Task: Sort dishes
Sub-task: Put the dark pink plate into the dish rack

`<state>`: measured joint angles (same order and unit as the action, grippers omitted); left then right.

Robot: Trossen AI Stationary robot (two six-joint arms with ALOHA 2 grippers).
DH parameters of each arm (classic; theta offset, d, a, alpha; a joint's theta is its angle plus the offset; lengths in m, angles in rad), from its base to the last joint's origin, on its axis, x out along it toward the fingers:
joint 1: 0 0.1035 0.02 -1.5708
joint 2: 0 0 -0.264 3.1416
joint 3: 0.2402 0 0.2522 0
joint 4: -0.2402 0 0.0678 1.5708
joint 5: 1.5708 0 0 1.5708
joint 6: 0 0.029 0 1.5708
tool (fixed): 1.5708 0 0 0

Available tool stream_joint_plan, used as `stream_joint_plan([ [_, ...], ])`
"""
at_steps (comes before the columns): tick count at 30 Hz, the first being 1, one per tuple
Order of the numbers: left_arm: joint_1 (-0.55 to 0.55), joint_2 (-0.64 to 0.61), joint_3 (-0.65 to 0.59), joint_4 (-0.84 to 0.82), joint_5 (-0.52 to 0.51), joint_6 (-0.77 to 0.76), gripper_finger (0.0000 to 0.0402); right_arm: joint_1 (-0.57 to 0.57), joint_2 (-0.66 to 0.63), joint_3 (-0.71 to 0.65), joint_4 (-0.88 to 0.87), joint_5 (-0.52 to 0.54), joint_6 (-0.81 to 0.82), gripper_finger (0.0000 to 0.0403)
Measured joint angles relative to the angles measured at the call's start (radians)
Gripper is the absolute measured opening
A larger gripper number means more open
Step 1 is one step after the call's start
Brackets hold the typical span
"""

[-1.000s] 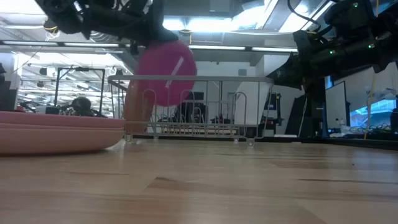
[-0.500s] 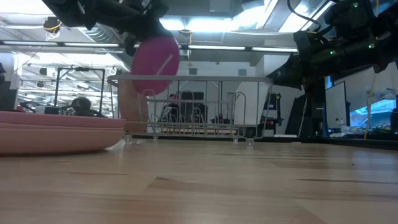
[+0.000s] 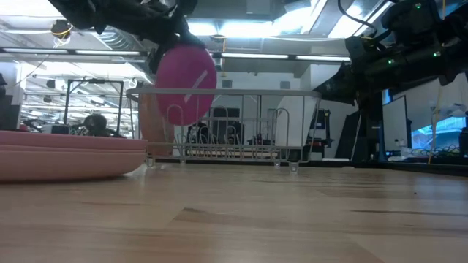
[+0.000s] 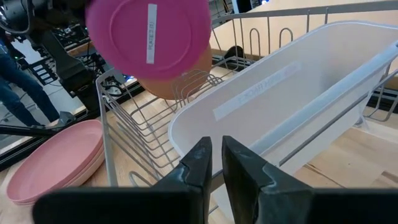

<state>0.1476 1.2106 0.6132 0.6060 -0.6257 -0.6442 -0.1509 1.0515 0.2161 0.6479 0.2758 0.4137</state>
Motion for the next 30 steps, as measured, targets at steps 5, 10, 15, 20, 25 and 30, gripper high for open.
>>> stream_joint_plan([
  [5, -0.005, 0.000, 0.000, 0.005, -0.049, -0.062, 0.0004, 0.000, 0.000, 0.000, 0.000, 0.000, 0.000, 0.0044],
  [10, -0.005, 0.022, 0.000, 0.009, -0.083, -0.145, 0.0004, 0.000, 0.000, 0.000, -0.001, 0.000, 0.000, 0.0044],
  [15, -0.002, 0.071, 0.000, 0.029, -0.152, -0.210, 0.0003, 0.000, 0.000, 0.000, -0.002, 0.000, 0.000, 0.0044],
  [20, -0.001, 0.085, 0.000, 0.086, -0.215, -0.181, 0.0003, 0.000, 0.000, 0.000, -0.006, -0.008, 0.000, 0.0044],
  [25, 0.013, 0.089, 0.000, 0.054, -0.221, -0.239, 0.0003, 0.000, 0.000, 0.000, -0.010, -0.008, -0.001, 0.0044],
  [30, 0.036, 0.085, 0.004, -0.046, -0.266, -0.362, 0.0011, 0.000, 0.000, 0.000, -0.012, -0.010, -0.001, 0.0044],
])
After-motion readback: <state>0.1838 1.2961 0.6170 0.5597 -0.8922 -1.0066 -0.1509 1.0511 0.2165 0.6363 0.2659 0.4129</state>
